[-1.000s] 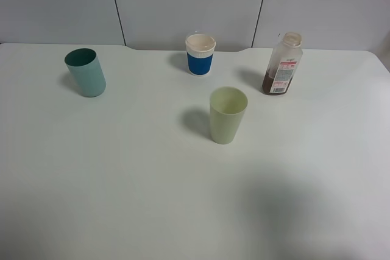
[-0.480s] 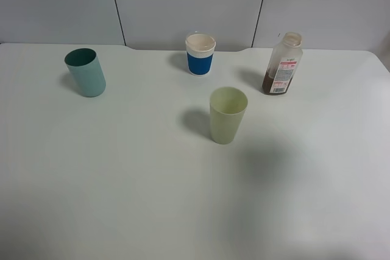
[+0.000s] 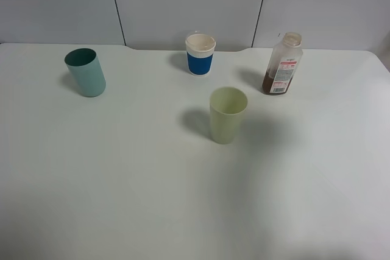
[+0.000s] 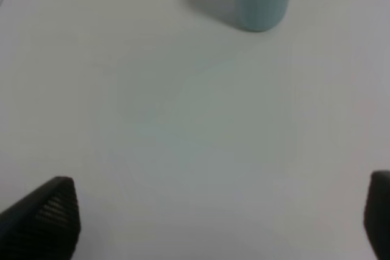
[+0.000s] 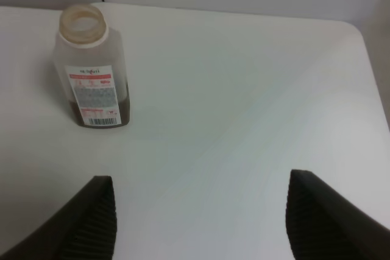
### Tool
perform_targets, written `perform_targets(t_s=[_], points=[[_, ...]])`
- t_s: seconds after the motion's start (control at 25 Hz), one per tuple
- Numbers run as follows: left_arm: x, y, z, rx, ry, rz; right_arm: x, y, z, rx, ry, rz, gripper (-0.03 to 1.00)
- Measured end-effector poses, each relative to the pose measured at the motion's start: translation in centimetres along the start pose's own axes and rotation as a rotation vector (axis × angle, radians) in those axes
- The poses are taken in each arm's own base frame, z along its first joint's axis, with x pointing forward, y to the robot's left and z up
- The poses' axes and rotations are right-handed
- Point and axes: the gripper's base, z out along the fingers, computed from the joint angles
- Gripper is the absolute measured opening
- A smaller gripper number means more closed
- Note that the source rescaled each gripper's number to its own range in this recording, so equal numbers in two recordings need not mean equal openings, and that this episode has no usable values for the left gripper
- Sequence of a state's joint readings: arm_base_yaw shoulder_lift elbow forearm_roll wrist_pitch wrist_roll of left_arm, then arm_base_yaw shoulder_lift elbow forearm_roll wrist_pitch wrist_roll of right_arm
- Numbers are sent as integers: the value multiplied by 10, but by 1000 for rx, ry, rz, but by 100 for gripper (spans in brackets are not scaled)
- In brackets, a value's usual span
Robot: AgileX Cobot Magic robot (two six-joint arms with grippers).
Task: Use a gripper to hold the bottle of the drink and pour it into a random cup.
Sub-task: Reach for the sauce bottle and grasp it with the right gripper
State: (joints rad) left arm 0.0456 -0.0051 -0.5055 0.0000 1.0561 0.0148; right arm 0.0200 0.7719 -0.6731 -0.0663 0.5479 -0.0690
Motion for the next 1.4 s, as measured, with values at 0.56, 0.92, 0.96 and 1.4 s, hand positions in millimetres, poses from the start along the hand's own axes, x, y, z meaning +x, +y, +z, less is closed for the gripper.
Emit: perform_targets(t_s=[0.56, 0.92, 0.96, 1.4], points=[[0, 0, 0, 0, 0, 0, -20, 1, 54, -38, 88, -198, 42], [0, 0, 0, 0, 0, 0, -9, 3, 84, -88, 210, -415, 42], [0, 0, 0, 5, 0, -3, -8, 3, 86, -86, 216, -429, 42], [0, 0, 0, 0, 0, 0, -6, 5, 91, -87, 237, -488, 42]])
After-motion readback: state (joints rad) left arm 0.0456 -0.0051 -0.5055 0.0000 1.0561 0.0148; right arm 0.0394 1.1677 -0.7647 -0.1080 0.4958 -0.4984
